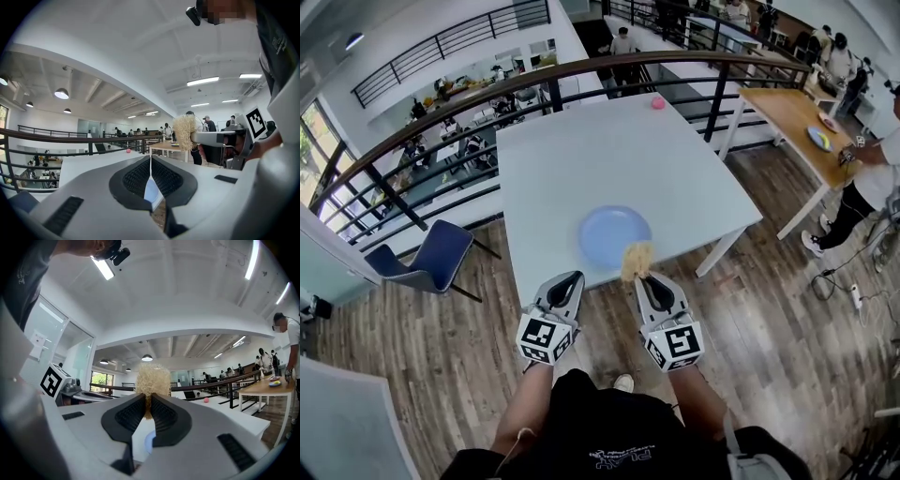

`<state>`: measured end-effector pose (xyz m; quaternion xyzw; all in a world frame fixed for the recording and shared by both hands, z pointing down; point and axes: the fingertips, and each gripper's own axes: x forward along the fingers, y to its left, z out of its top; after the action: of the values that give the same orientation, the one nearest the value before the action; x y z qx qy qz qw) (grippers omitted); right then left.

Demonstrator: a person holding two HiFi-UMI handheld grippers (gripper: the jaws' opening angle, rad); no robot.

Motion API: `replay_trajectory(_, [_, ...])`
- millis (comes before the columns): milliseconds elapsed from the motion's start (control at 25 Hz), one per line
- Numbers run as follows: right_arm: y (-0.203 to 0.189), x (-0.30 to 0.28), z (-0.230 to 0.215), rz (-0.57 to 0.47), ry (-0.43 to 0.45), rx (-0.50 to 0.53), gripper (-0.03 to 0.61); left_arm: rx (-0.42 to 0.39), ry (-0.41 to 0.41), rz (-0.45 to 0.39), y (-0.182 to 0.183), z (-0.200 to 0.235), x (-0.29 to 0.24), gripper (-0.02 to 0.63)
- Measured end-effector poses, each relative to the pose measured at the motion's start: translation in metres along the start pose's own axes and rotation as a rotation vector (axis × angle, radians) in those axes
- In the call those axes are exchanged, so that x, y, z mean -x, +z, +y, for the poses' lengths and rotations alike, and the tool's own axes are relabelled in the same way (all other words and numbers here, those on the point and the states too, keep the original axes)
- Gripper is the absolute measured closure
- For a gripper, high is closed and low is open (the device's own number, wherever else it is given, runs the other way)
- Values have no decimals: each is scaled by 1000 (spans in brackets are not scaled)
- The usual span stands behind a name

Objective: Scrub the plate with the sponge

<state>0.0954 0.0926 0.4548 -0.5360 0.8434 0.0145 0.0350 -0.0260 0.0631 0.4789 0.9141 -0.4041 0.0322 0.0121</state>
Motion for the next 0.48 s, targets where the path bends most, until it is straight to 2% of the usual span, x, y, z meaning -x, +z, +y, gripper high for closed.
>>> replay_trajectory(480, [-23,-42,-26,52,1,20,534,16,9,18,-10,28,-37,595])
